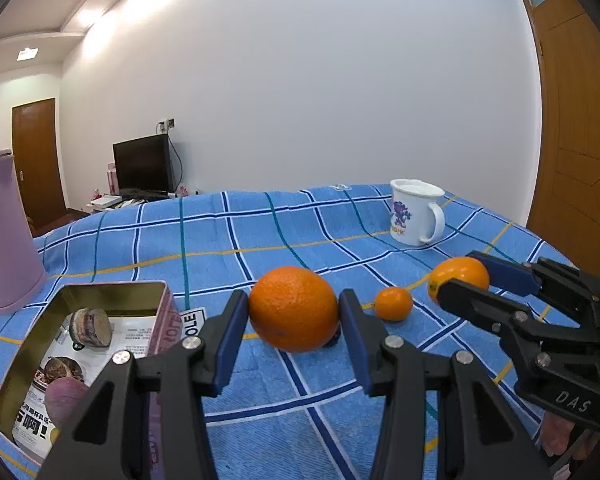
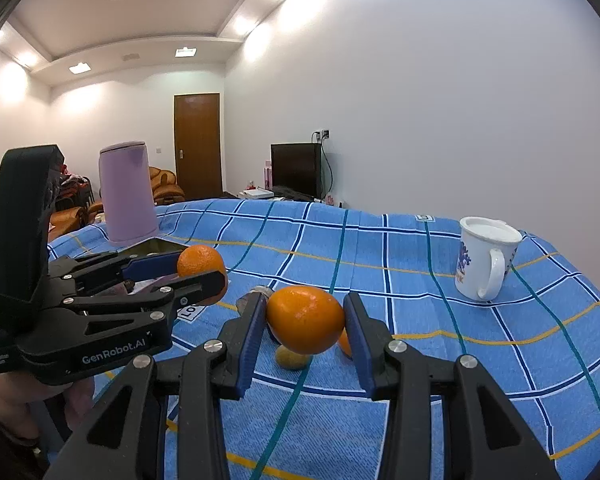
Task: Organize fruits
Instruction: 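Lift both held oranges and carry them toward the pink tin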
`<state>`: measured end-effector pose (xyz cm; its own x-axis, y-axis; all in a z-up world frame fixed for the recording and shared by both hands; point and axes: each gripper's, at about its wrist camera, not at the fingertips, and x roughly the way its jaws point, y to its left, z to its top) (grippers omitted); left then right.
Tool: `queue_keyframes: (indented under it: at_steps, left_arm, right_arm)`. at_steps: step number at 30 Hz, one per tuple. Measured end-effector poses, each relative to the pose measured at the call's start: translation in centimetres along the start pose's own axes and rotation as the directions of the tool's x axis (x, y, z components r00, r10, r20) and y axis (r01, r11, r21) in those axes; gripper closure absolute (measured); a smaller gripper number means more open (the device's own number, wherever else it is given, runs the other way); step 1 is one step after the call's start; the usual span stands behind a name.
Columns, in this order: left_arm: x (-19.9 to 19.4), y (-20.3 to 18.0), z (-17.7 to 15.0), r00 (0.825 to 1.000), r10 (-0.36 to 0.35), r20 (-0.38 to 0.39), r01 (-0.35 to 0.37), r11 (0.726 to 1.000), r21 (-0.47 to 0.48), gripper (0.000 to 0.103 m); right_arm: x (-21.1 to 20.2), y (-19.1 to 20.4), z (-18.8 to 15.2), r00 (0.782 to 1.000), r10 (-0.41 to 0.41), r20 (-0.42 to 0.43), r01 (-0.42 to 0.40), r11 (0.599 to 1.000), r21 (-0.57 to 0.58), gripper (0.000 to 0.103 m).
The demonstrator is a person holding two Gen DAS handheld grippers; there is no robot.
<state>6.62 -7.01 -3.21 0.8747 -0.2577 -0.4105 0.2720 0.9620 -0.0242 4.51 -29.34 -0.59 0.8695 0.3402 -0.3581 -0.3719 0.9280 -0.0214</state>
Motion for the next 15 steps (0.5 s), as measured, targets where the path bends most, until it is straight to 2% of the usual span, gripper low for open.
queue_keyframes:
  at_steps: [15]
  left_arm:
    - [-0.81, 0.27, -0.11, 0.999, 0.012, 0.041, -0.012, 1.000, -0.011, 0.054]
  right_arm:
    - [-0.89, 0.12, -0.09, 0.999, 0.001, 0.049, -0.001, 1.000, -0.006, 0.061]
